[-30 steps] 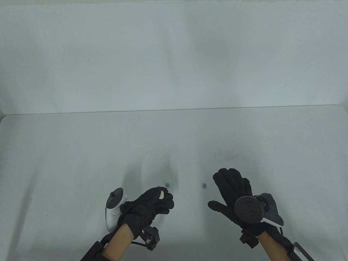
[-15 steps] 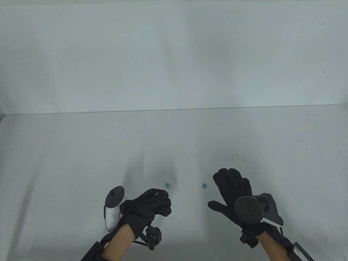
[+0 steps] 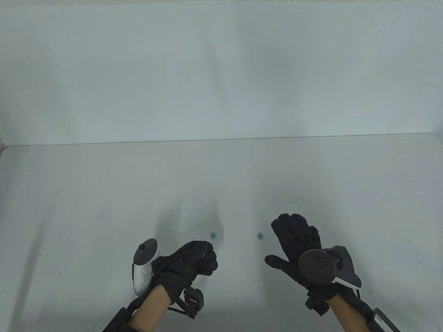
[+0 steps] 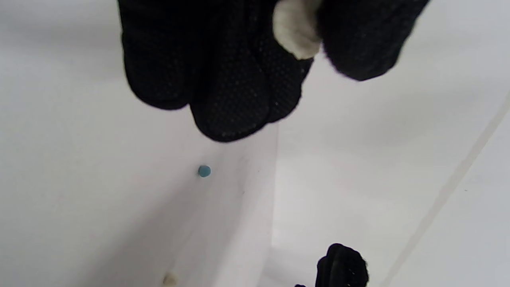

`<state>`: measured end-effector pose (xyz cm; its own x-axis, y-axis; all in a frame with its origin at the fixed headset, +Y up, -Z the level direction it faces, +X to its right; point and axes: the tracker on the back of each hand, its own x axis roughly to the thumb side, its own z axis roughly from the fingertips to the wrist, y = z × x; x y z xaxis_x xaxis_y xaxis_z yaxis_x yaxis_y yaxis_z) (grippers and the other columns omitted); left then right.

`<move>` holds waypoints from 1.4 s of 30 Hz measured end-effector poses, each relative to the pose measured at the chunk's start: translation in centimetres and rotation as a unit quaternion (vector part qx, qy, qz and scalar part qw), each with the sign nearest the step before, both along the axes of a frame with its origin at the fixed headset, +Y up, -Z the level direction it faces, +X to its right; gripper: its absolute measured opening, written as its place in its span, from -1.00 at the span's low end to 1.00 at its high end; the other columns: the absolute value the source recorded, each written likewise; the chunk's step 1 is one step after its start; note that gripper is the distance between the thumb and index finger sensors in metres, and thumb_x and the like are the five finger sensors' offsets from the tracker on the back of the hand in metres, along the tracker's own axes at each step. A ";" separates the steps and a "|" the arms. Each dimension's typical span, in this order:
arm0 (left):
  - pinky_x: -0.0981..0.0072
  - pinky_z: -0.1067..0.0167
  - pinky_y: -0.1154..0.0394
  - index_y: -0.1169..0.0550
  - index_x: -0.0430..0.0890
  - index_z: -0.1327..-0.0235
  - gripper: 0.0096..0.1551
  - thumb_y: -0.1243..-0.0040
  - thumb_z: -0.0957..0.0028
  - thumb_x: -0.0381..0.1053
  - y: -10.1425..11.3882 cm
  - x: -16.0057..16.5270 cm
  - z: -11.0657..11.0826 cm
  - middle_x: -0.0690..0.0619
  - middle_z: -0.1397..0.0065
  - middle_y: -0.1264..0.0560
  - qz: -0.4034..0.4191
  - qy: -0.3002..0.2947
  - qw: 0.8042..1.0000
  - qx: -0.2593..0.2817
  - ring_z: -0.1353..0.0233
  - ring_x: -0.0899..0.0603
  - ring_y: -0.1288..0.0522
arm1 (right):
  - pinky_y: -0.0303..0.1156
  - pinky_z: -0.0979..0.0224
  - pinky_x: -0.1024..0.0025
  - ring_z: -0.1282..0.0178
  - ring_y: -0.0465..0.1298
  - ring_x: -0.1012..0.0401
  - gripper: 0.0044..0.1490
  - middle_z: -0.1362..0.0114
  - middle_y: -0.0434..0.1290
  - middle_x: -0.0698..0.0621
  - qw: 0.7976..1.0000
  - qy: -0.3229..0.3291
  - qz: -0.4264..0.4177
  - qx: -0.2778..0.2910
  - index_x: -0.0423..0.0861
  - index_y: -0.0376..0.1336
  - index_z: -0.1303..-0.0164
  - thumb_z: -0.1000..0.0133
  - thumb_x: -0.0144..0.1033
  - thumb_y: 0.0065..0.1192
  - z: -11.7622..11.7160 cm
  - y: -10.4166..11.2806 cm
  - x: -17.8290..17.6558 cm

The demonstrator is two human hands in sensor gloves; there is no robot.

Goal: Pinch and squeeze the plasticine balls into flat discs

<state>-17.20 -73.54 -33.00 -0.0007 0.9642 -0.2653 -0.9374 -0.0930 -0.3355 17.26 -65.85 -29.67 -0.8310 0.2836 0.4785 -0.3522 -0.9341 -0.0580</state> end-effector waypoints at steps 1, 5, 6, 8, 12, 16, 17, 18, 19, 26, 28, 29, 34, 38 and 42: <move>0.07 -0.14 -0.63 -0.56 -0.20 -0.20 -0.51 -0.21 -0.13 0.05 0.1 0.0 0.0 -0.04 -0.11 -0.64 -0.002 -0.005 1.000 0.004 -0.01 -0.07 -0.74 | 0.01 -0.54 -0.48 -0.76 -0.07 -0.30 0.12 -0.82 -0.10 -0.22 1.000 0.000 0.002 -0.001 -0.14 -0.15 -0.76 -0.18 0.40 -0.21 0.0 -0.1 0.0; 0.16 -0.05 -0.71 -0.64 -0.17 -0.05 -0.57 -0.26 -0.07 0.06 0.4 0.1 0.0 0.00 0.03 -0.70 -0.024 0.002 1.000 0.019 0.12 0.00 -0.79 | 0.01 -0.54 -0.48 -0.76 -0.07 -0.31 0.12 -0.82 -0.10 -0.22 1.000 0.000 0.000 0.000 -0.14 -0.15 -0.76 -0.18 0.40 -0.21 0.0 0.0 0.0; 0.18 -0.03 -0.72 -0.64 -0.16 -0.03 -0.58 -0.26 -0.07 0.07 0.5 0.0 -0.1 0.02 0.05 -0.71 -0.030 0.000 0.999 0.026 0.14 0.01 -0.80 | 0.01 -0.54 -0.48 -0.76 -0.07 -0.31 0.12 -0.83 -0.10 -0.22 1.000 0.000 0.001 -0.001 -0.14 -0.15 -0.76 -0.18 0.40 -0.21 0.0 -0.1 0.0; 0.19 -0.04 -0.71 -0.64 -0.15 -0.03 -0.58 -0.24 -0.08 0.09 0.5 -0.3 -0.2 0.03 0.06 -0.71 -0.022 0.010 0.999 0.022 0.15 0.03 -0.80 | 0.01 -0.54 -0.48 -0.76 -0.07 -0.30 0.12 -0.82 -0.10 -0.22 1.000 0.000 0.002 0.000 -0.14 -0.15 -0.76 -0.18 0.40 -0.21 0.0 -0.1 0.0; -0.02 -0.25 -0.53 -0.40 -0.35 -0.45 -0.10 -0.02 -0.14 0.32 -0.2 -0.4 -0.2 -0.23 -0.33 -0.53 0.055 -0.015 0.998 0.001 -0.19 -0.22 -0.66 | 0.01 -0.54 -0.48 -0.76 -0.07 -0.30 0.12 -0.82 -0.10 -0.22 1.000 0.000 0.000 0.001 -0.14 -0.15 -0.76 -0.18 0.40 -0.21 0.0 0.0 0.0; -0.10 -0.32 -0.47 -0.30 -0.35 -0.56 0.05 0.08 -0.13 0.44 -0.4 -0.4 -0.2 -0.27 -0.47 -0.44 0.074 -0.017 0.997 -0.003 -0.37 -0.34 -0.57 | 0.01 -0.54 -0.48 -0.76 -0.07 -0.31 0.12 -0.82 -0.10 -0.22 1.000 0.001 0.001 0.001 -0.14 -0.15 -0.76 -0.18 0.40 -0.21 0.0 0.0 0.0; -0.08 -0.30 -0.50 -0.33 -0.33 -0.53 0.02 0.09 -0.14 0.44 -0.4 -0.5 -0.2 -0.24 -0.44 -0.47 0.065 -0.013 0.998 -0.001 -0.35 -0.31 -0.60 | 0.01 -0.54 -0.48 -0.76 -0.07 -0.30 0.12 -0.82 -0.10 -0.22 1.000 0.001 0.000 0.000 -0.14 -0.15 -0.76 -0.18 0.40 -0.21 0.0 -0.1 0.0; -0.06 -0.27 -0.52 -0.37 -0.33 -0.49 -0.01 0.08 -0.14 0.43 -0.4 -0.5 -0.2 -0.22 -0.40 -0.51 0.062 -0.007 0.998 -0.003 -0.32 -0.29 -0.63 | 0.01 -0.54 -0.49 -0.76 -0.07 -0.31 0.12 -0.82 -0.10 -0.22 1.000 0.001 0.001 -0.001 -0.14 -0.15 -0.76 -0.18 0.40 -0.21 0.0 -0.1 0.0; -0.03 -0.23 -0.55 -0.43 -0.30 -0.42 -0.08 0.06 -0.15 0.41 -0.4 -0.6 -0.2 -0.18 -0.32 -0.56 0.061 -0.003 0.998 -0.009 -0.25 -0.26 -0.67 | 0.01 -0.54 -0.49 -0.76 -0.07 -0.31 0.12 -0.82 -0.10 -0.22 1.000 0.001 0.002 -0.001 -0.14 -0.15 -0.76 -0.18 0.40 -0.21 0.0 -0.1 0.0; 0.12 -0.12 -0.64 -0.55 -0.28 -0.19 -0.50 -0.04 -0.22 0.03 -0.1 -0.5 -0.4 -0.07 -0.09 -0.69 0.044 -0.010 0.999 -0.014 -0.05 -0.13 -0.78 | 0.01 -0.54 -0.48 -0.76 -0.07 -0.30 0.12 -0.82 -0.10 -0.22 1.000 0.002 0.003 -0.003 -0.14 -0.14 -0.76 -0.18 0.40 -0.21 0.0 -0.1 -0.1; 0.16 -0.10 -0.67 -0.56 -0.31 -0.17 -0.51 -0.05 -0.20 0.00 0.0 -0.4 -0.4 -0.04 -0.04 -0.71 0.030 -0.012 0.999 -0.007 -0.01 -0.09 -0.80 | 0.01 -0.54 -0.48 -0.76 -0.07 -0.30 0.12 -0.83 -0.10 -0.22 1.000 0.002 0.001 -0.002 -0.14 -0.15 -0.76 -0.18 0.40 -0.21 0.0 -0.1 -0.1; 0.18 -0.09 -0.68 -0.56 -0.32 -0.17 -0.51 -0.05 -0.20 -0.01 0.1 -0.4 -0.3 -0.02 -0.02 -0.71 0.026 -0.009 1.000 -0.002 0.02 -0.07 -0.81 | 0.01 -0.54 -0.48 -0.76 -0.07 -0.31 0.12 -0.82 -0.10 -0.22 1.000 0.003 0.001 -0.003 -0.14 -0.15 -0.76 -0.18 0.40 -0.21 0.0 -0.1 -0.1; 0.21 -0.10 -0.69 -0.54 -0.32 -0.20 -0.49 -0.01 -0.22 0.01 0.3 -0.6 -0.4 -0.01 -0.05 -0.71 0.021 0.008 1.000 0.015 0.00 -0.06 -0.82 | 0.01 -0.54 -0.48 -0.76 -0.07 -0.31 0.11 -0.82 -0.10 -0.22 1.000 0.003 0.000 0.000 -0.14 -0.15 -0.76 -0.18 0.40 -0.21 0.0 0.0 -0.1; -0.12 -0.38 -0.41 -0.21 -0.42 -0.56 -0.01 0.17 -0.20 0.33 0.1 -0.4 -0.3 -0.34 -0.49 -0.38 0.095 -0.050 0.994 0.008 -0.41 -0.38 -0.52 | 0.01 -0.54 -0.48 -0.76 -0.07 -0.31 0.11 -0.82 -0.10 -0.22 1.000 0.003 0.001 0.001 -0.14 -0.14 -0.76 -0.19 0.40 -0.21 0.1 0.0 -0.1; -0.06 -0.34 -0.47 -0.26 -0.40 -0.51 -0.11 0.05 -0.21 0.24 0.2 -0.2 -0.3 -0.28 -0.44 -0.44 0.088 -0.041 0.995 0.007 -0.37 -0.33 -0.57 | 0.01 -0.54 -0.48 -0.76 -0.07 -0.31 0.12 -0.82 -0.10 -0.22 1.000 0.003 0.001 -0.001 -0.14 -0.15 -0.76 -0.18 0.40 -0.21 0.0 -0.1 -0.1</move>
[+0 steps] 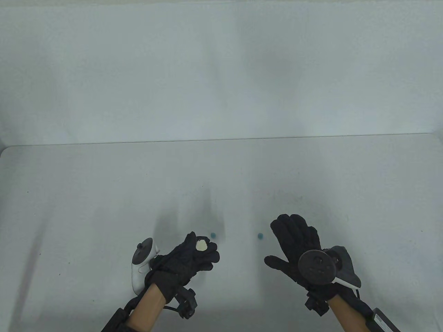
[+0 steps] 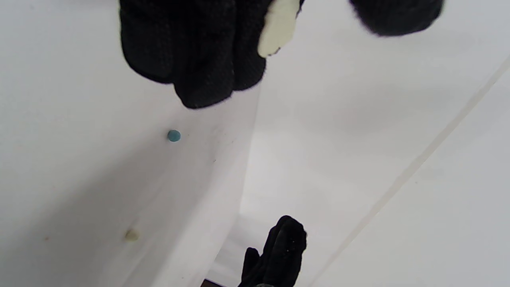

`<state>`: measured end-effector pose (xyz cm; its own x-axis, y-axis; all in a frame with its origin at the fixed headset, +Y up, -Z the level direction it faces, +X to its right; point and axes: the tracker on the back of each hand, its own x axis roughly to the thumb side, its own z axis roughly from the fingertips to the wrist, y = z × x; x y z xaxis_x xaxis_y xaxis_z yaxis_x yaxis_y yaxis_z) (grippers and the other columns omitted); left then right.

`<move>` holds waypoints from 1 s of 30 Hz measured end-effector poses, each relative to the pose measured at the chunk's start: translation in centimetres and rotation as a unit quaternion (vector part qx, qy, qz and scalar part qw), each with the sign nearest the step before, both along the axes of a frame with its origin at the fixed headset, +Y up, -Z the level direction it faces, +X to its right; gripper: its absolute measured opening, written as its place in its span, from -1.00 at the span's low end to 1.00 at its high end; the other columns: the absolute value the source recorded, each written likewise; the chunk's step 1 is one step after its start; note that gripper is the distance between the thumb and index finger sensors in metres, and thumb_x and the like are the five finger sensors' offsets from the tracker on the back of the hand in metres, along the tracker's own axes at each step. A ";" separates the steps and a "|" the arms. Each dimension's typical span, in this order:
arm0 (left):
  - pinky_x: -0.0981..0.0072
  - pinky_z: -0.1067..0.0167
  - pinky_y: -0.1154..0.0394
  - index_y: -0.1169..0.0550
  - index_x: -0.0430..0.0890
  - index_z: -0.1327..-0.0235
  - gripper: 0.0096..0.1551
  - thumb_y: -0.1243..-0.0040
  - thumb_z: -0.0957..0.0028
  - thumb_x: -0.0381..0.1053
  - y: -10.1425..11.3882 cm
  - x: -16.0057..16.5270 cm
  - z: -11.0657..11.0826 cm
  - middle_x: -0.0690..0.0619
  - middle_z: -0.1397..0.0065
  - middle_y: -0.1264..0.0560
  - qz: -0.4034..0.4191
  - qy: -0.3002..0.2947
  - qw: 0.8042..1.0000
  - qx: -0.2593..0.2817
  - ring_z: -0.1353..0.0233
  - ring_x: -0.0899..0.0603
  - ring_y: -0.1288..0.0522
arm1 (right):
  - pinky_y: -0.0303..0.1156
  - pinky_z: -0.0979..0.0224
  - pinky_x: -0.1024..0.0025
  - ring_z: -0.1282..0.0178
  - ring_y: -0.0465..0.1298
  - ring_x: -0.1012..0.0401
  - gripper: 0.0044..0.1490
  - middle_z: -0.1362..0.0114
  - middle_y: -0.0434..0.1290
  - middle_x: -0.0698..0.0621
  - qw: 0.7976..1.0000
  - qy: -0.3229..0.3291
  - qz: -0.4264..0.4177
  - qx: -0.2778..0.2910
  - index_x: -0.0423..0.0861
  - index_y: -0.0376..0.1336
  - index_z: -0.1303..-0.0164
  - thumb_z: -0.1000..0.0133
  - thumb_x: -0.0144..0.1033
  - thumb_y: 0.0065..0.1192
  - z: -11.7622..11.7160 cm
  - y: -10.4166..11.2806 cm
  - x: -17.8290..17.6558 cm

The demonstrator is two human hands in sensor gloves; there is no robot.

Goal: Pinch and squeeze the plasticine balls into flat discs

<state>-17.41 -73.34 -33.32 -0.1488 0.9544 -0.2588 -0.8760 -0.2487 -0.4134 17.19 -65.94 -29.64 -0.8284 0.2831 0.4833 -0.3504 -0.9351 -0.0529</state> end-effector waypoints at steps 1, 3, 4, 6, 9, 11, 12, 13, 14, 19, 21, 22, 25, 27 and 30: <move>0.00 -0.30 -0.52 -0.31 -0.38 -0.46 -0.18 0.01 -0.21 0.20 0.0 0.0 0.0 -0.23 -0.38 -0.50 -0.013 0.005 1.000 0.004 -0.31 -0.27 -0.63 | 0.01 -0.54 -0.48 -0.76 -0.07 -0.31 0.11 -0.82 -0.10 -0.22 1.000 0.000 0.001 0.000 -0.14 -0.15 -0.76 -0.18 0.40 -0.21 0.0 0.0 0.0; 0.08 -0.25 -0.58 -0.38 -0.35 -0.39 -0.31 -0.04 -0.22 0.11 0.0 -0.1 -0.1 -0.16 -0.29 -0.57 -0.036 0.012 0.999 0.008 -0.23 -0.18 -0.70 | 0.01 -0.54 -0.48 -0.76 -0.07 -0.31 0.12 -0.82 -0.10 -0.22 1.000 -0.001 0.000 0.002 -0.14 -0.15 -0.76 -0.18 0.40 -0.21 0.0 0.1 0.0; 0.11 -0.23 -0.60 -0.41 -0.34 -0.35 -0.38 -0.06 -0.22 0.05 -0.1 -0.1 -0.1 -0.13 -0.25 -0.60 -0.037 0.015 0.999 0.006 -0.20 -0.15 -0.72 | 0.01 -0.54 -0.48 -0.76 -0.06 -0.30 0.12 -0.82 -0.10 -0.22 1.000 -0.001 -0.001 0.002 -0.14 -0.15 -0.76 -0.18 0.40 -0.21 0.0 0.0 0.0; 0.16 -0.19 -0.64 -0.46 -0.32 -0.31 -0.46 -0.11 -0.19 -0.03 0.0 -0.2 -0.2 -0.08 -0.19 -0.64 -0.039 0.027 0.999 0.004 -0.14 -0.10 -0.76 | 0.01 -0.54 -0.48 -0.76 -0.07 -0.31 0.12 -0.82 -0.10 -0.22 1.000 -0.001 0.000 0.000 -0.14 -0.15 -0.76 -0.18 0.40 -0.21 0.0 0.0 0.0; 0.24 -0.14 -0.69 -0.45 -0.36 -0.33 -0.43 -0.10 -0.17 -0.05 0.4 -0.3 -0.2 -0.03 -0.10 -0.68 -0.075 0.035 0.996 0.026 -0.04 -0.03 -0.81 | 0.01 -0.54 -0.48 -0.76 -0.07 -0.31 0.12 -0.82 -0.10 -0.22 1.000 -0.001 0.000 0.001 -0.14 -0.15 -0.76 -0.19 0.40 -0.21 0.0 0.0 0.0; 0.24 -0.12 -0.70 -0.43 -0.39 -0.36 -0.40 -0.09 -0.18 -0.06 0.6 -0.2 -0.2 -0.02 -0.09 -0.68 -0.069 0.031 0.997 0.029 -0.03 -0.03 -0.81 | 0.01 -0.54 -0.48 -0.76 -0.07 -0.31 0.11 -0.82 -0.10 -0.22 1.000 -0.001 0.001 0.000 -0.14 -0.15 -0.76 -0.19 0.40 -0.21 0.0 0.0 0.0; 0.24 -0.14 -0.69 -0.42 -0.39 -0.36 -0.41 -0.09 -0.19 -0.06 0.5 -0.2 -0.2 -0.03 -0.11 -0.67 -0.065 0.034 0.997 0.027 -0.05 -0.03 -0.80 | 0.01 -0.54 -0.48 -0.76 -0.07 -0.31 0.11 -0.83 -0.10 -0.22 1.000 -0.001 0.002 -0.001 -0.14 -0.15 -0.76 -0.19 0.40 -0.21 0.0 0.0 0.0; 0.21 -0.17 -0.67 -0.41 -0.38 -0.38 -0.40 -0.07 -0.20 -0.06 0.4 -0.2 -0.2 -0.03 -0.15 -0.65 -0.067 0.041 0.997 0.023 -0.09 -0.05 -0.79 | 0.01 -0.54 -0.48 -0.76 -0.07 -0.30 0.11 -0.82 -0.10 -0.22 1.000 -0.001 0.002 0.000 -0.14 -0.15 -0.76 -0.19 0.40 -0.21 0.0 0.0 0.0; 0.18 -0.22 -0.63 -0.38 -0.39 -0.40 -0.38 -0.03 -0.22 -0.04 0.1 -0.3 -0.2 -0.05 -0.21 -0.62 -0.057 0.033 0.998 0.020 -0.16 -0.08 -0.76 | 0.02 -0.54 -0.48 -0.76 -0.07 -0.31 0.11 -0.82 -0.10 -0.22 1.000 -0.002 0.001 0.002 -0.14 -0.15 -0.76 -0.18 0.40 -0.21 0.0 0.0 0.0; -0.04 -0.36 -0.46 -0.24 -0.40 -0.57 -0.03 0.06 -0.18 0.30 -0.2 0.0 0.0 -0.32 -0.46 -0.41 0.035 0.004 0.999 -0.006 -0.37 -0.31 -0.58 | 0.01 -0.54 -0.48 -0.76 -0.07 -0.31 0.11 -0.82 -0.10 -0.22 1.000 -0.002 0.000 0.001 -0.14 -0.15 -0.76 -0.19 0.40 -0.21 0.0 0.1 0.1; 0.03 -0.30 -0.54 -0.35 -0.35 -0.48 -0.15 -0.05 -0.16 0.24 0.1 -0.1 0.0 -0.24 -0.38 -0.50 -0.004 0.019 1.000 0.004 -0.29 -0.23 -0.66 | 0.01 -0.54 -0.48 -0.76 -0.07 -0.31 0.11 -0.82 -0.10 -0.22 1.000 -0.002 -0.002 0.003 -0.14 -0.15 -0.76 -0.19 0.40 -0.21 0.0 0.1 0.1; 0.07 -0.25 -0.58 -0.41 -0.31 -0.42 -0.24 -0.11 -0.16 0.18 0.2 -0.2 -0.1 -0.19 -0.32 -0.56 -0.020 0.022 0.999 0.011 -0.23 -0.18 -0.70 | 0.01 -0.54 -0.48 -0.76 -0.07 -0.31 0.12 -0.82 -0.10 -0.22 1.000 -0.002 -0.002 0.002 -0.14 -0.15 -0.76 -0.19 0.40 -0.21 0.0 0.1 0.1; 0.17 -0.15 -0.67 -0.54 -0.24 -0.25 -0.45 -0.20 -0.13 0.06 0.4 -0.2 -0.1 -0.09 -0.15 -0.66 -0.053 0.030 0.998 0.019 -0.07 -0.07 -0.79 | 0.01 -0.54 -0.48 -0.76 -0.07 -0.31 0.11 -0.82 -0.10 -0.22 1.000 -0.002 0.001 0.001 -0.14 -0.15 -0.76 -0.19 0.40 -0.21 0.0 0.0 0.0; 0.22 -0.08 -0.71 -0.59 -0.23 -0.16 -0.50 -0.24 -0.10 0.05 0.5 -0.2 -0.1 -0.05 -0.04 -0.71 -0.053 0.036 0.998 0.017 0.04 -0.02 -0.82 | 0.02 -0.54 -0.48 -0.76 -0.07 -0.31 0.11 -0.82 -0.10 -0.22 1.000 -0.003 -0.001 0.003 -0.14 -0.15 -0.76 -0.19 0.40 -0.21 0.0 0.1 0.1; 0.30 0.02 -0.76 -0.63 -0.23 -0.06 -0.53 -0.27 -0.06 0.05 0.9 -0.2 -0.1 0.00 0.09 -0.74 -0.069 0.038 0.996 0.035 0.20 0.06 -0.84 | 0.01 -0.54 -0.48 -0.76 -0.07 -0.31 0.11 -0.82 -0.10 -0.22 1.000 -0.003 0.001 0.001 -0.14 -0.15 -0.76 -0.19 0.40 -0.21 0.0 0.0 0.1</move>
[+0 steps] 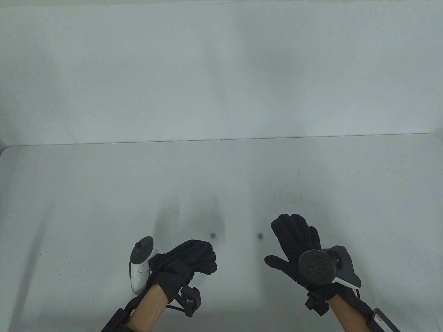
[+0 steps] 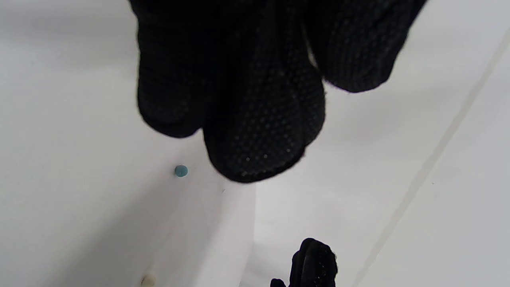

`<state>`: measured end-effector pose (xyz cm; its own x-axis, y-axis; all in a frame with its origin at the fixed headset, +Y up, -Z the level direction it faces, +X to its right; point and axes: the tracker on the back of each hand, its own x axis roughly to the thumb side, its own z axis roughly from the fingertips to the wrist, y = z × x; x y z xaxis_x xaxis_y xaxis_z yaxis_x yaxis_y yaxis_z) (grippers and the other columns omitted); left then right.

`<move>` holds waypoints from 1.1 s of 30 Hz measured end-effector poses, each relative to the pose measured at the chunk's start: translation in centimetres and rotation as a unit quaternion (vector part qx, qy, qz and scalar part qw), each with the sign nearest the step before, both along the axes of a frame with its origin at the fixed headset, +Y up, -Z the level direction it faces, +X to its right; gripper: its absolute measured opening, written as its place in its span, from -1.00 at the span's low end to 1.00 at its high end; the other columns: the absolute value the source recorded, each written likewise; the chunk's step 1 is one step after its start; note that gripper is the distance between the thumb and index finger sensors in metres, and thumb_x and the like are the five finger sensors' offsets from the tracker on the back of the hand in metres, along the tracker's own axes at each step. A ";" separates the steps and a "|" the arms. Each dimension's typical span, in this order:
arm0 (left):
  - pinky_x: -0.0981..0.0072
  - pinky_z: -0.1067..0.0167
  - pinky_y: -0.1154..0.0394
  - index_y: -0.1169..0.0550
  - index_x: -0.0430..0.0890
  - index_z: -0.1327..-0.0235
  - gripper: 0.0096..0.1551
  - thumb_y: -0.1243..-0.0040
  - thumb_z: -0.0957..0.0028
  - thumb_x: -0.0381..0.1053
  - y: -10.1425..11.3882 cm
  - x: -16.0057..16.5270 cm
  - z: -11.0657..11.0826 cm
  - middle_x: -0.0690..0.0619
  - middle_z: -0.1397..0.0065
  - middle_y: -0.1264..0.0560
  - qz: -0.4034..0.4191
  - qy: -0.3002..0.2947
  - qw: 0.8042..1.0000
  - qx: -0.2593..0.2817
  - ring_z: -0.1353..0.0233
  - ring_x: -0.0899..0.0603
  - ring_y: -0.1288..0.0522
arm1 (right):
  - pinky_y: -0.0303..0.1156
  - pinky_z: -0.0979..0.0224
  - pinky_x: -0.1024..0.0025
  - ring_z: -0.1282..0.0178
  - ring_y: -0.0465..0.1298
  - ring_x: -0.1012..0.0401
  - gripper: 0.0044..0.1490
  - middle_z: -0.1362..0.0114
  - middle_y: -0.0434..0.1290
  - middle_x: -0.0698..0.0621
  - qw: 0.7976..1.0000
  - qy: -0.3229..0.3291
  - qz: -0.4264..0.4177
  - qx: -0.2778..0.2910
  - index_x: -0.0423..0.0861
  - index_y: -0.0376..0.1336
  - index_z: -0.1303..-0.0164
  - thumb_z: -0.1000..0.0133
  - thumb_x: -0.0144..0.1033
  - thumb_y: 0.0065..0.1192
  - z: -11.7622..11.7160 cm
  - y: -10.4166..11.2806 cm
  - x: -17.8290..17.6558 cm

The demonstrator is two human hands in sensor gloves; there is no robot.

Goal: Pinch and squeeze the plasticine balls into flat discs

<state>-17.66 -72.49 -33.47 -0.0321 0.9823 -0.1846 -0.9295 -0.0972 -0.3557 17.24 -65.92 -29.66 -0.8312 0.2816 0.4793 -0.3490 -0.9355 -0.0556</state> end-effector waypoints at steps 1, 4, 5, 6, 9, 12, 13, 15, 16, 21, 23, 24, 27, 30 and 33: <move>0.33 0.04 -0.77 -0.63 -0.23 -0.04 -0.53 -0.26 -0.07 0.07 0.0 0.0 -0.1 0.01 0.12 -0.74 -0.002 -0.006 1.000 0.000 0.22 0.09 -0.85 | 0.02 -0.54 -0.48 -0.76 -0.06 -0.30 0.11 -0.82 -0.10 -0.22 1.000 0.000 0.000 0.000 -0.14 -0.15 -0.76 -0.19 0.40 -0.21 0.0 0.0 0.0; 0.33 0.05 -0.76 -0.61 -0.26 -0.05 -0.52 -0.25 -0.08 0.06 -0.3 0.0 0.2 0.01 0.11 -0.73 0.009 0.007 1.000 -0.022 0.23 0.08 -0.84 | 0.01 -0.54 -0.48 -0.76 -0.07 -0.30 0.11 -0.82 -0.10 -0.22 1.000 0.001 -0.002 0.002 -0.14 -0.15 -0.76 -0.19 0.40 -0.21 0.0 0.0 0.0; 0.28 -0.01 -0.73 -0.58 -0.26 -0.11 -0.50 -0.21 -0.11 0.07 -0.6 0.0 0.2 -0.01 0.05 -0.71 0.015 0.004 0.999 -0.028 0.15 0.04 -0.83 | 0.01 -0.54 -0.48 -0.76 -0.07 -0.31 0.12 -0.82 -0.10 -0.22 1.000 0.001 0.000 0.001 -0.14 -0.15 -0.76 -0.19 0.40 -0.21 0.0 0.0 0.0; 0.18 -0.11 -0.67 -0.52 -0.30 -0.24 -0.41 -0.16 -0.15 0.09 -0.9 0.1 0.1 -0.07 -0.08 -0.67 0.035 -0.008 0.999 -0.040 0.03 -0.05 -0.80 | 0.01 -0.54 -0.48 -0.76 -0.07 -0.30 0.12 -0.82 -0.10 -0.22 1.000 0.000 0.000 0.001 -0.14 -0.15 -0.76 -0.19 0.40 -0.21 0.0 0.0 0.0; -0.07 -0.34 -0.45 -0.17 -0.45 -0.59 0.07 0.09 -0.17 0.37 -1.5 0.4 0.3 -0.35 -0.45 -0.39 0.088 -0.051 0.993 -0.053 -0.34 -0.32 -0.58 | 0.02 -0.54 -0.48 -0.76 -0.07 -0.31 0.11 -0.82 -0.10 -0.22 1.000 0.000 -0.003 0.003 -0.14 -0.15 -0.76 -0.19 0.40 -0.21 0.0 0.1 0.0; -0.13 -0.37 -0.41 -0.17 -0.41 -0.61 0.11 0.13 -0.15 0.43 -1.5 0.4 0.2 -0.37 -0.51 -0.34 0.084 -0.047 0.994 -0.051 -0.41 -0.38 -0.51 | 0.01 -0.54 -0.48 -0.76 -0.07 -0.31 0.11 -0.82 -0.10 -0.22 1.000 0.000 -0.001 0.002 -0.14 -0.15 -0.76 -0.19 0.40 -0.21 0.0 0.0 0.0; -0.10 -0.35 -0.44 -0.23 -0.38 -0.58 0.06 0.12 -0.15 0.42 -1.5 0.2 0.2 -0.33 -0.49 -0.39 0.065 -0.032 0.996 -0.047 -0.37 -0.35 -0.55 | 0.01 -0.54 -0.48 -0.76 -0.07 -0.30 0.12 -0.82 -0.10 -0.22 1.000 -0.001 -0.001 0.003 -0.14 -0.15 -0.76 -0.19 0.40 -0.21 0.0 0.1 0.0; -0.01 -0.24 -0.54 -0.42 -0.28 -0.41 -0.15 0.04 -0.17 0.35 -1.4 -0.1 0.2 -0.19 -0.33 -0.55 0.040 -0.009 0.998 -0.043 -0.22 -0.24 -0.67 | 0.01 -0.54 -0.48 -0.76 -0.07 -0.31 0.12 -0.82 -0.10 -0.22 1.000 0.000 -0.002 0.004 -0.14 -0.15 -0.76 -0.19 0.40 -0.21 0.0 0.1 0.1; 0.03 -0.19 -0.58 -0.48 -0.26 -0.33 -0.26 0.00 -0.18 0.29 -1.3 -0.2 0.2 -0.14 -0.24 -0.60 0.032 -0.004 0.998 -0.045 -0.14 -0.20 -0.72 | 0.01 -0.54 -0.48 -0.76 -0.07 -0.30 0.11 -0.82 -0.10 -0.22 1.000 0.000 -0.002 0.003 -0.14 -0.15 -0.76 -0.19 0.40 -0.21 0.0 0.0 0.0; 0.22 -0.02 -0.70 -0.61 -0.23 -0.10 -0.51 -0.08 -0.19 0.10 -1.3 -0.5 0.2 -0.01 0.03 -0.72 0.000 0.029 0.999 -0.044 0.11 -0.02 -0.82 | 0.01 -0.54 -0.48 -0.76 -0.07 -0.30 0.12 -0.82 -0.10 -0.22 1.000 0.001 -0.001 0.002 -0.14 -0.15 -0.76 -0.18 0.40 -0.21 0.0 0.0 0.0; 0.26 0.04 -0.74 -0.63 -0.28 -0.05 -0.51 -0.11 -0.17 0.06 -1.0 -0.4 0.2 0.02 0.12 -0.75 -0.001 0.028 0.999 -0.043 0.20 0.02 -0.84 | 0.01 -0.54 -0.48 -0.76 -0.07 -0.31 0.11 -0.82 -0.10 -0.22 1.000 0.001 0.000 0.000 -0.14 -0.15 -0.76 -0.19 0.40 -0.21 0.0 0.0 0.0; 0.27 0.05 -0.75 -0.64 -0.29 -0.04 -0.51 -0.10 -0.17 0.06 -0.9 -0.4 0.2 0.02 0.14 -0.75 -0.004 0.026 0.999 -0.040 0.21 0.03 -0.85 | 0.01 -0.54 -0.48 -0.76 -0.07 -0.31 0.11 -0.82 -0.10 -0.22 1.000 0.001 0.000 0.001 -0.14 -0.15 -0.76 -0.19 0.40 -0.21 0.0 0.0 0.0; 0.28 0.03 -0.74 -0.63 -0.28 -0.06 -0.49 -0.07 -0.18 0.09 -0.9 -0.3 0.3 0.03 0.09 -0.75 0.004 0.029 0.999 -0.035 0.16 0.03 -0.85 | 0.01 -0.54 -0.48 -0.76 -0.07 -0.31 0.11 -0.83 -0.10 -0.22 1.000 0.001 -0.002 0.002 -0.14 -0.15 -0.76 -0.19 0.40 -0.21 0.0 0.0 0.0; -0.03 -0.29 -0.53 -0.33 -0.44 -0.48 0.00 0.14 -0.16 0.36 -1.1 0.0 0.2 -0.29 -0.36 -0.52 0.069 -0.032 0.996 -0.036 -0.28 -0.29 -0.65 | 0.01 -0.54 -0.48 -0.76 -0.07 -0.31 0.12 -0.82 -0.10 -0.22 1.000 0.001 -0.001 0.002 -0.14 -0.15 -0.76 -0.19 0.40 -0.21 0.0 0.0 0.0; -0.16 -0.38 -0.40 -0.12 -0.48 -0.61 0.15 0.19 -0.14 0.42 -1.3 0.2 0.2 -0.41 -0.54 -0.30 0.104 -0.040 0.993 -0.044 -0.45 -0.43 -0.47 | 0.01 -0.54 -0.48 -0.76 -0.07 -0.30 0.12 -0.82 -0.10 -0.22 1.000 0.001 -0.003 0.003 -0.14 -0.15 -0.76 -0.18 0.40 -0.21 0.0 0.0 0.0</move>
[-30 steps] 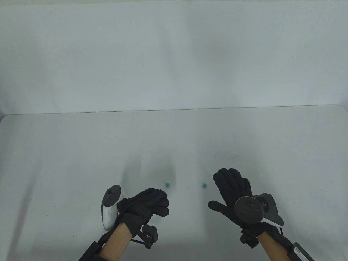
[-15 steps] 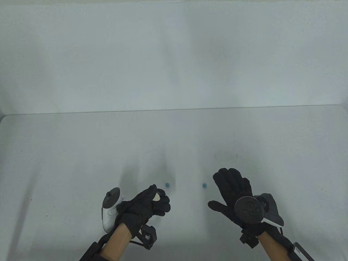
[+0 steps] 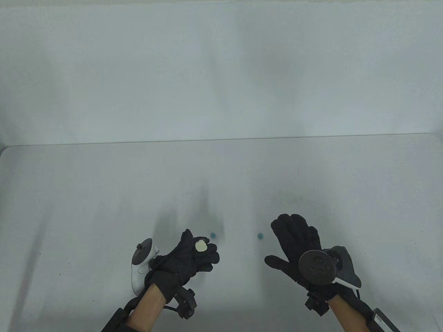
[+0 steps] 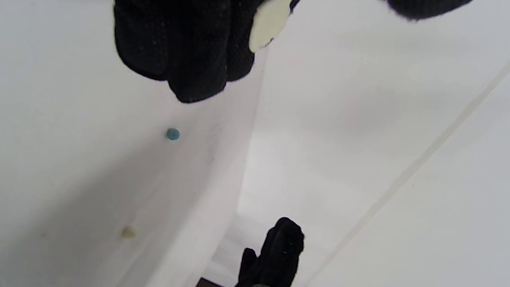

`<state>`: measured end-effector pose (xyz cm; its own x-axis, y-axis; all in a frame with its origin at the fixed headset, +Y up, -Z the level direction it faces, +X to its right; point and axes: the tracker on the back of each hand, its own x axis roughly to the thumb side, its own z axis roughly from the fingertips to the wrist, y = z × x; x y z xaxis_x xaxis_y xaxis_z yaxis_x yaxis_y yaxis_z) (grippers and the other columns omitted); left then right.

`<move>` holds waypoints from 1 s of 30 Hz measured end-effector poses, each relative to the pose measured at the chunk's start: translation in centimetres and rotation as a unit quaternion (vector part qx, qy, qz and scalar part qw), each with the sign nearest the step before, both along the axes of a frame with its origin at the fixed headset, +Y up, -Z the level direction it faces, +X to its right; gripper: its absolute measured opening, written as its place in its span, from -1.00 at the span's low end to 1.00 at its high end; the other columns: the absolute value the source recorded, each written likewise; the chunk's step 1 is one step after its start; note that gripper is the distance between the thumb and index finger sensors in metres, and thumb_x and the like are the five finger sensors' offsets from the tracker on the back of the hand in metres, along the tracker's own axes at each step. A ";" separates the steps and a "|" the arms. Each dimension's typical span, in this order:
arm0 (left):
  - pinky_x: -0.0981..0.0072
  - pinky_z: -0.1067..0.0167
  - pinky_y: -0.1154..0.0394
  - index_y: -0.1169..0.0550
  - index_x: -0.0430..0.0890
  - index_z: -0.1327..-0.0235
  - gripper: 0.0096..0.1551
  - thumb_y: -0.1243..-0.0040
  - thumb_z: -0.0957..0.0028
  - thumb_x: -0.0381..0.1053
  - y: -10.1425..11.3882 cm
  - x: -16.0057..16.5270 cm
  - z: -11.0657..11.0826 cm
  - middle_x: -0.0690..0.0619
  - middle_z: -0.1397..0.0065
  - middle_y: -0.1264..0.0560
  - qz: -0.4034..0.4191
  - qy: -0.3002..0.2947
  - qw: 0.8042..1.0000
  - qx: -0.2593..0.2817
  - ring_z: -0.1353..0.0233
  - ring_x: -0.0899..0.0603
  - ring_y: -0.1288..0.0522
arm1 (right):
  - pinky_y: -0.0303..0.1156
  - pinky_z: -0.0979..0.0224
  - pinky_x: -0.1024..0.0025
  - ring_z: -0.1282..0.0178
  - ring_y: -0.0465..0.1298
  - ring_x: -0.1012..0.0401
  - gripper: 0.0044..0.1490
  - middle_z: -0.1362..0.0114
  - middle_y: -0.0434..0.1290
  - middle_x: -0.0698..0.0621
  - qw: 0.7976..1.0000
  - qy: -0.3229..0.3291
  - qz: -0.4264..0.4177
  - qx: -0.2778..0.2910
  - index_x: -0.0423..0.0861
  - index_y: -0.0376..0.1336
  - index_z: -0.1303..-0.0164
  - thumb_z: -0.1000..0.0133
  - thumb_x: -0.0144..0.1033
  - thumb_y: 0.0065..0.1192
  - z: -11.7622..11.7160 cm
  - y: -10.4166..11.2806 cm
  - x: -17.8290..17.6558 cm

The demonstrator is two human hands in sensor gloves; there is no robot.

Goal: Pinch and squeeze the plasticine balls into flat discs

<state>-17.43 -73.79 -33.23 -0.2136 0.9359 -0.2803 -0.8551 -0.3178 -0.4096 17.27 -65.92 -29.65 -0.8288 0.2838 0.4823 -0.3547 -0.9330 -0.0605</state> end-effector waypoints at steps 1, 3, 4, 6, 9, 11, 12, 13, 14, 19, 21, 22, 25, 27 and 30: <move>-0.14 -0.38 -0.41 -0.13 -0.48 -0.60 0.12 0.16 -0.16 0.39 0.0 0.0 0.0 -0.40 -0.53 -0.31 -0.006 -0.002 1.000 -0.001 -0.45 -0.42 -0.48 | 0.01 -0.54 -0.48 -0.76 -0.07 -0.31 0.12 -0.82 -0.10 -0.22 1.000 0.000 0.001 -0.002 -0.14 -0.15 -0.76 -0.18 0.40 -0.21 0.0 0.0 0.0; -0.03 -0.33 -0.50 -0.24 -0.45 -0.53 -0.01 0.08 -0.18 0.31 0.0 -0.1 -0.1 -0.31 -0.44 -0.44 -0.039 0.013 0.999 0.006 -0.36 -0.31 -0.59 | 0.01 -0.54 -0.48 -0.76 -0.07 -0.30 0.12 -0.82 -0.10 -0.22 1.000 0.000 0.002 -0.001 -0.14 -0.15 -0.76 -0.19 0.40 -0.21 0.0 0.0 0.0; 0.05 -0.27 -0.56 -0.32 -0.43 -0.47 -0.10 0.05 -0.20 0.26 0.0 -0.2 -0.2 -0.25 -0.36 -0.52 -0.059 0.024 0.998 0.008 -0.28 -0.23 -0.66 | 0.02 -0.54 -0.48 -0.76 -0.07 -0.30 0.11 -0.82 -0.10 -0.22 1.000 0.000 0.001 0.000 -0.14 -0.15 -0.76 -0.19 0.40 -0.21 0.0 0.0 0.0; 0.10 -0.22 -0.60 -0.38 -0.42 -0.41 -0.19 0.01 -0.20 0.20 0.0 -0.3 -0.2 -0.21 -0.29 -0.58 -0.065 0.024 0.998 0.006 -0.22 -0.18 -0.71 | 0.01 -0.54 -0.48 -0.76 -0.07 -0.30 0.12 -0.82 -0.10 -0.22 1.000 0.000 0.000 -0.001 -0.14 -0.15 -0.76 -0.19 0.40 -0.21 0.0 0.0 0.0; 0.11 -0.18 -0.62 -0.42 -0.42 -0.36 -0.25 -0.01 -0.21 0.15 -0.1 -0.4 -0.3 -0.20 -0.24 -0.61 -0.066 0.022 0.998 -0.003 -0.17 -0.17 -0.74 | 0.01 -0.54 -0.48 -0.76 -0.07 -0.31 0.11 -0.82 -0.09 -0.22 1.000 0.000 0.002 -0.002 -0.14 -0.15 -0.76 -0.18 0.40 -0.21 0.0 0.0 0.0; 0.16 -0.16 -0.65 -0.46 -0.40 -0.31 -0.36 -0.01 -0.23 0.06 -0.2 -0.5 -0.3 -0.15 -0.20 -0.63 -0.091 0.036 0.995 -0.001 -0.13 -0.12 -0.76 | 0.01 -0.54 -0.48 -0.76 -0.07 -0.31 0.11 -0.82 -0.10 -0.22 1.000 0.001 0.001 -0.002 -0.14 -0.15 -0.76 -0.19 0.40 -0.21 0.0 0.0 0.0; 0.19 -0.13 -0.67 -0.49 -0.38 -0.27 -0.43 -0.03 -0.22 0.00 -0.1 -0.6 -0.3 -0.12 -0.16 -0.66 -0.102 0.043 0.994 -0.001 -0.10 -0.09 -0.78 | 0.01 -0.54 -0.48 -0.76 -0.07 -0.30 0.11 -0.82 -0.10 -0.22 1.000 0.001 0.002 -0.003 -0.14 -0.15 -0.76 -0.19 0.40 -0.21 0.0 -0.1 0.0; 0.21 -0.11 -0.69 -0.50 -0.38 -0.25 -0.45 -0.05 -0.20 -0.02 0.0 -0.7 -0.3 -0.11 -0.13 -0.67 -0.109 0.049 0.993 0.000 -0.07 -0.08 -0.80 | 0.01 -0.54 -0.48 -0.76 -0.07 -0.31 0.12 -0.82 -0.10 -0.22 1.000 0.001 0.002 -0.004 -0.14 -0.15 -0.76 -0.18 0.40 -0.21 0.0 -0.1 0.0; 0.22 -0.08 -0.70 -0.52 -0.39 -0.22 -0.46 -0.06 -0.19 -0.03 0.1 -0.8 -0.4 -0.12 -0.10 -0.68 -0.124 0.056 0.991 0.003 -0.03 -0.07 -0.81 | 0.01 -0.54 -0.48 -0.76 -0.07 -0.31 0.11 -0.82 -0.10 -0.22 1.000 0.001 0.002 -0.003 -0.14 -0.15 -0.76 -0.19 0.40 -0.21 0.0 -0.1 0.0; 0.11 -0.23 -0.61 -0.42 -0.38 -0.39 -0.29 0.01 -0.21 0.11 0.1 -0.6 -0.4 -0.17 -0.28 -0.60 -0.075 0.037 0.996 0.015 -0.22 -0.17 -0.72 | 0.01 -0.54 -0.48 -0.76 -0.07 -0.30 0.12 -0.82 -0.10 -0.22 1.000 0.002 0.002 -0.002 -0.14 -0.15 -0.76 -0.19 0.40 -0.21 0.0 0.0 0.0; -0.09 -0.37 -0.43 -0.20 -0.43 -0.56 0.01 0.11 -0.18 0.33 0.0 -0.3 -0.3 -0.35 -0.49 -0.37 -0.021 -0.007 1.000 0.011 -0.42 -0.37 -0.52 | 0.01 -0.54 -0.48 -0.76 -0.07 -0.31 0.12 -0.82 -0.10 -0.22 1.000 0.002 0.001 0.000 -0.14 -0.15 -0.76 -0.18 0.40 -0.21 0.0 0.0 0.0; -0.10 -0.39 -0.41 -0.17 -0.42 -0.58 0.03 0.11 -0.18 0.34 0.0 -0.3 -0.3 -0.36 -0.51 -0.34 -0.015 0.000 1.000 0.010 -0.45 -0.38 -0.49 | 0.01 -0.54 -0.48 -0.76 -0.07 -0.30 0.11 -0.82 -0.10 -0.22 1.000 0.002 0.000 0.000 -0.14 -0.15 -0.76 -0.18 0.40 -0.21 0.0 0.1 0.0; -0.08 -0.39 -0.42 -0.18 -0.38 -0.56 -0.13 0.05 -0.22 0.19 0.3 -0.2 -0.4 -0.33 -0.52 -0.33 -0.033 0.007 0.999 0.024 -0.45 -0.36 -0.48 | 0.01 -0.54 -0.48 -0.76 -0.07 -0.31 0.11 -0.83 -0.10 -0.22 1.000 0.001 0.001 -0.001 -0.14 -0.15 -0.76 -0.18 0.40 -0.21 0.0 0.0 0.0; -0.07 -0.39 -0.43 -0.20 -0.35 -0.54 -0.27 0.04 -0.26 0.07 0.4 -0.4 -0.5 -0.32 -0.51 -0.33 -0.051 0.007 0.998 0.032 -0.45 -0.37 -0.49 | 0.01 -0.54 -0.48 -0.76 -0.07 -0.31 0.11 -0.82 -0.10 -0.22 1.000 0.001 0.002 0.000 -0.14 -0.15 -0.76 -0.19 0.40 -0.21 0.0 0.0 0.0; -0.03 -0.35 -0.48 -0.29 -0.29 -0.47 -0.44 0.02 -0.23 -0.13 0.7 -0.6 -0.5 -0.29 -0.46 -0.40 -0.073 0.029 0.996 0.036 -0.40 -0.32 -0.55 | 0.01 -0.54 -0.48 -0.76 -0.07 -0.31 0.11 -0.82 -0.10 -0.22 1.000 0.000 0.001 -0.001 -0.14 -0.15 -0.76 -0.19 0.40 -0.21 0.0 0.0 0.0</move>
<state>-18.07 -73.11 -33.74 -0.0870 0.9753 -0.2030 -0.9133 -0.1595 -0.3747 17.26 -65.90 -29.65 -0.8291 0.2824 0.4825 -0.3522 -0.9341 -0.0585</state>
